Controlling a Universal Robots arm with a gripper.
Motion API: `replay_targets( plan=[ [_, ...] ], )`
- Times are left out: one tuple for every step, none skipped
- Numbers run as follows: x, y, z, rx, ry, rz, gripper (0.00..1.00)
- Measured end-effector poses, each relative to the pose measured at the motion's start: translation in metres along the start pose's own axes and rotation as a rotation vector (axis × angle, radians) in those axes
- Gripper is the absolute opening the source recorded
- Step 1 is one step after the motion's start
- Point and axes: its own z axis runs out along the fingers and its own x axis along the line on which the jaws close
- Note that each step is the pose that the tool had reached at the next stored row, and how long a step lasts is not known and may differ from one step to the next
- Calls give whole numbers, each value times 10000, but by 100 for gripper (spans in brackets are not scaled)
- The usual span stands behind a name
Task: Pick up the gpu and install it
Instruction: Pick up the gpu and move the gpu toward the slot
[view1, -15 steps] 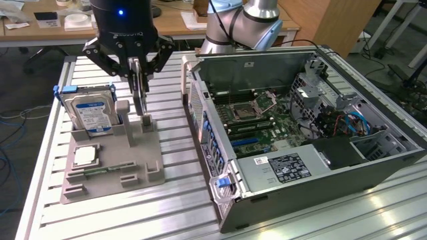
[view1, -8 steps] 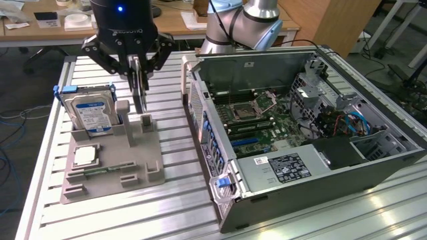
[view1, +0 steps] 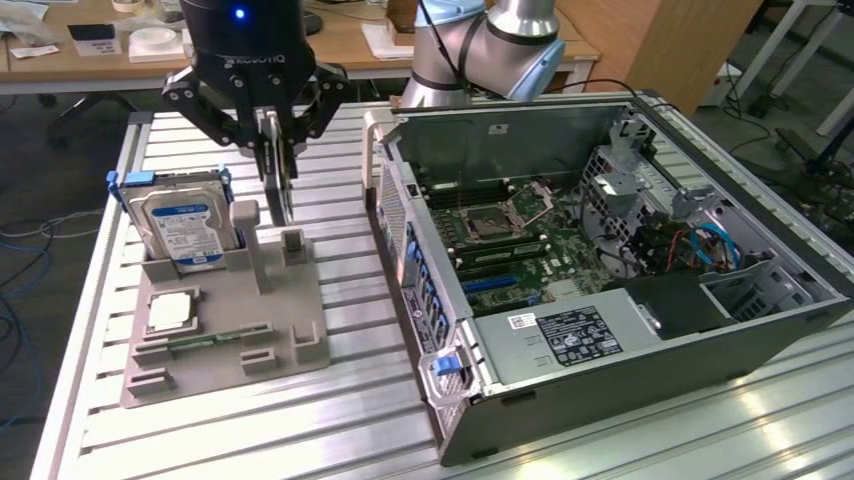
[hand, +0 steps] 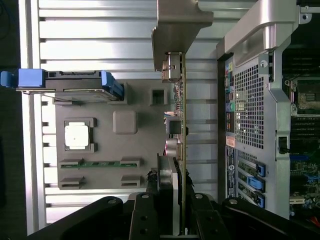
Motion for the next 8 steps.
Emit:
replay_targets(
  plan=[
    [0, 0, -1, 0, 1, -1, 28],
    [0, 0, -1, -1, 0, -1, 28],
    [0, 0, -3, 0, 0, -2, 28],
    [0, 0, -3, 0, 0, -3, 28],
    [0, 0, -4, 0, 0, -5, 28],
    [0, 1, -6, 0, 1, -6, 28],
    [0, 0, -9, 1, 2, -9, 28],
    [0, 1, -12, 1, 2, -11, 28]
  ],
)
